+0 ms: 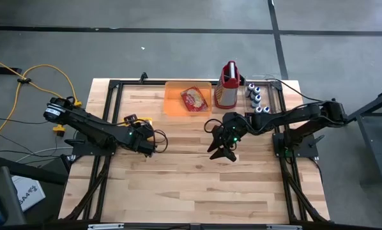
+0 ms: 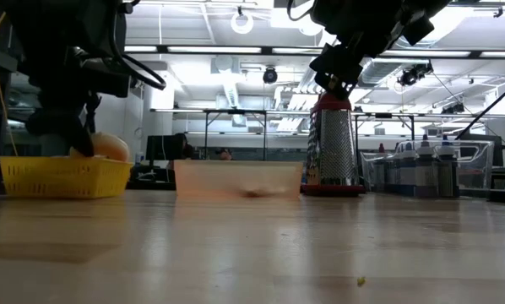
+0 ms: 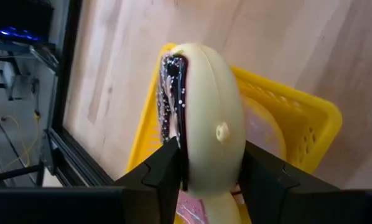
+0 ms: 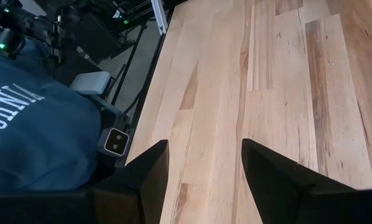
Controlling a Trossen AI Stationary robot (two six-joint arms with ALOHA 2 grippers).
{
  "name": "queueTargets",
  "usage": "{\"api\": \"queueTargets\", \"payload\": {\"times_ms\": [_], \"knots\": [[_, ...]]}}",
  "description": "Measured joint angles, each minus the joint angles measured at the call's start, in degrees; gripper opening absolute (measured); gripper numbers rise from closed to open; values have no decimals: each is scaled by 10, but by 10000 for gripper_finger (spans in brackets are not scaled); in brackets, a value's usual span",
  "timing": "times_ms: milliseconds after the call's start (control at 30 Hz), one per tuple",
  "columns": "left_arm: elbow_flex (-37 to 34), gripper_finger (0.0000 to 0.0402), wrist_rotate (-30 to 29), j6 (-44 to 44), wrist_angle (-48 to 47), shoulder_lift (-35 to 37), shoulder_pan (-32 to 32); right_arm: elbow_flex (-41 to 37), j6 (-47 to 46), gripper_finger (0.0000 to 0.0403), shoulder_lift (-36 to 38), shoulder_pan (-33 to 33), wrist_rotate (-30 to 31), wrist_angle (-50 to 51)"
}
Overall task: Pick & Place Food Item
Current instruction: Put the black donut into the yellow bin
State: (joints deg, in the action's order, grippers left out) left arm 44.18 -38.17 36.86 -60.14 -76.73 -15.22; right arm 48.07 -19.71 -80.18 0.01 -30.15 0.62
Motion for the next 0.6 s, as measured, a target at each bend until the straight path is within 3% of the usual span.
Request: {"api": "queueTargets", "payload": {"times_ms": [333,600], "knots": [[0,190,22,-1,0,0,0,0,0,190,0,0,0,0],[2,196,25,-2,-1,0,0,0,0,190,0,0,0,0]]}}
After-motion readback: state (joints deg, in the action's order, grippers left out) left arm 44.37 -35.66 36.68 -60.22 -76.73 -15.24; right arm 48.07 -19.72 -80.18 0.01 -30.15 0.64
